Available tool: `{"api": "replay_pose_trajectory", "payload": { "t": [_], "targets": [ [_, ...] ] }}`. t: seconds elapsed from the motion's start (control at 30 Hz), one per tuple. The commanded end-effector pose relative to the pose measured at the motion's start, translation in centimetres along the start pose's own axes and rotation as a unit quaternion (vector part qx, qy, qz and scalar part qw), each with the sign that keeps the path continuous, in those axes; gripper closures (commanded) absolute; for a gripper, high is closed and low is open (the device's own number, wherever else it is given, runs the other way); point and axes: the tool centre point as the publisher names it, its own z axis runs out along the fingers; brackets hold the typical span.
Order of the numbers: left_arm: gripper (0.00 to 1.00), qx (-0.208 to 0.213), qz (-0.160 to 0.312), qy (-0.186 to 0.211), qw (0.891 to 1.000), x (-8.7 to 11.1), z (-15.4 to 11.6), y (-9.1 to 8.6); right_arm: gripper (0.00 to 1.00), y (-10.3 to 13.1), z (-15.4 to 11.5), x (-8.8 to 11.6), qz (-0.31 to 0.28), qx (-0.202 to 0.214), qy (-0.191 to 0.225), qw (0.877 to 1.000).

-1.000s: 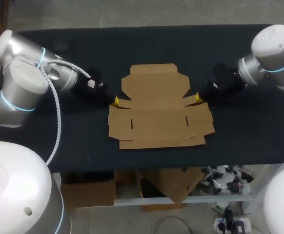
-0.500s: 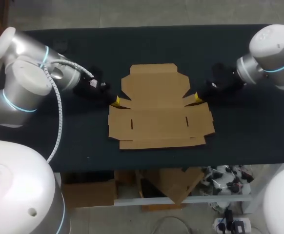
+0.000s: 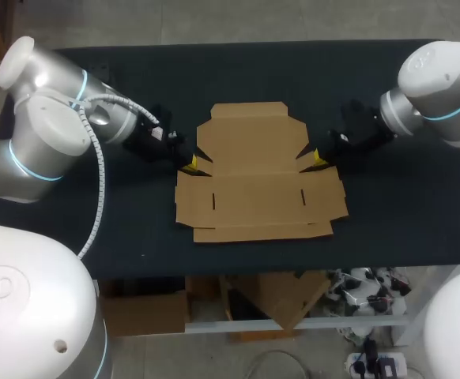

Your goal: Assemble the packaging by folding the flat box into shape, placing the metal phone stand inside, and closing the box properly

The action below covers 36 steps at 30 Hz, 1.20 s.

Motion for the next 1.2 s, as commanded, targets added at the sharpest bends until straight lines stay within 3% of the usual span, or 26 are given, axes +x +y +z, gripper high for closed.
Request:
{"api": "replay_pose_trajectory", "payload": {
  "t": [0.03, 0.73, 1.2],
  "targets": [
    [1.0, 0.0, -0.007, -0.028, 1.0, 0.6, 0.0, 0.0, 1.0, -0.3, -0.1, 0.4, 0.002, -0.003, -0.01, 1.0],
    [1.0, 0.0, -0.024, -0.086, 0.996, 1.7, 0.5, -0.1, 1.0, -0.1, -0.2, 1.2, 0.014, -0.002, -0.04, 0.999],
    [1.0, -0.002, -0.022, -0.102, 0.995, 2.5, 1.0, 0.2, 1.0, -0.1, -0.1, 1.8, 0.021, -0.001, -0.06, 0.998]
  ]
}}
